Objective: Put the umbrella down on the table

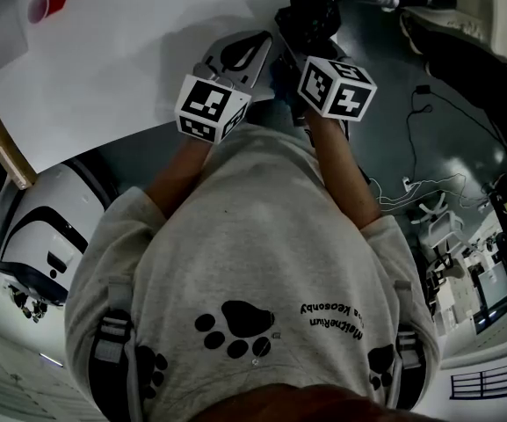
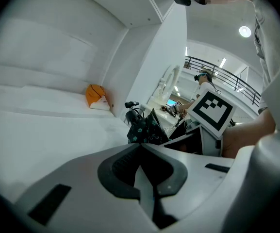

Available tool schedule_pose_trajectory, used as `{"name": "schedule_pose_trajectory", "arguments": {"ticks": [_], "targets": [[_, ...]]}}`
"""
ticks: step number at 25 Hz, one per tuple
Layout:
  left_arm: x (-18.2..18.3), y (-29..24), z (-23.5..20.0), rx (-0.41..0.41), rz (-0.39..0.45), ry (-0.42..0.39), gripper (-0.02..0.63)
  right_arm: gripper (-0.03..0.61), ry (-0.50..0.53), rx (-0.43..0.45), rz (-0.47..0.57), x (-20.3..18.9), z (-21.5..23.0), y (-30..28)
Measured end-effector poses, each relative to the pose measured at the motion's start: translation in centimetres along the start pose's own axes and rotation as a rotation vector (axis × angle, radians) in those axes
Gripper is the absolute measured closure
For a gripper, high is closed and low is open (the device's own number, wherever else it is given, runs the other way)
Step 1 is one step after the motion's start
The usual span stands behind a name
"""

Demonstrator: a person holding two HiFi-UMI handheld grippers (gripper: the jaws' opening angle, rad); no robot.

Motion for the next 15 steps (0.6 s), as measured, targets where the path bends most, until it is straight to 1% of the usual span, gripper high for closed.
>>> {"name": "schedule_pose_trajectory", "arguments": {"ticks": [15], "targets": [[0.1, -0.8, 0.1, 0.005, -0.005, 0.019, 0.597, 0.288, -0.077, 0.005, -0.082, 0.5, 1.1, -1.0]]}}
Point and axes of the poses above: the fingertips, and each gripper's own axes: y backward along the fingers, z to its right, x out of its top, the point moved 7 cm from there along y, backward along the fingers, and after that the axes turned 4 degrees about y, right-handed, at the moved point
